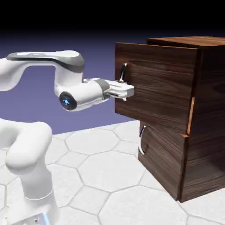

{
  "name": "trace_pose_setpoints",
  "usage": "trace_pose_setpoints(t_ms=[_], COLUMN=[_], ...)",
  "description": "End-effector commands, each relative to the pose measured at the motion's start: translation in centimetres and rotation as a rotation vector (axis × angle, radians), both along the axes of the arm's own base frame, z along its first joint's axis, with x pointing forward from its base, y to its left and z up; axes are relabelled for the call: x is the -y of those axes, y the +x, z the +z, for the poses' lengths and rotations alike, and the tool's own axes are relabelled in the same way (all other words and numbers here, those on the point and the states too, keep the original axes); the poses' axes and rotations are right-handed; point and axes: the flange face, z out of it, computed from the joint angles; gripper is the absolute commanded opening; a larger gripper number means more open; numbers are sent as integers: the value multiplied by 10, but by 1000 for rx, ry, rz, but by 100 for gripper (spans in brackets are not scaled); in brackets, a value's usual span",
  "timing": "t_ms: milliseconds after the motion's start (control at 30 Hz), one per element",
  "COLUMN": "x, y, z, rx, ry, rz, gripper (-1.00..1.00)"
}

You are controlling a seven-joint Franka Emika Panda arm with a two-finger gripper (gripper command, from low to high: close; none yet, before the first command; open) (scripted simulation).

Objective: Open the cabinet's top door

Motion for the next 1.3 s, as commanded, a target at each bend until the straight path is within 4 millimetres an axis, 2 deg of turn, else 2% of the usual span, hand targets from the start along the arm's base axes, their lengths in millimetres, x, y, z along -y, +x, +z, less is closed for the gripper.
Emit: trace_pose_setpoints(t_ms=[0,467,733,1033,1267], x=[6,87,150,230,281], y=[-3,-38,-49,-44,-30], z=[0,0,0,0,0], rx=[0,0,0,0,0], ry=[0,0,0,0,0], rz=[22,299,499,752,918], gripper=[-100,-100,-100,-100,-100])
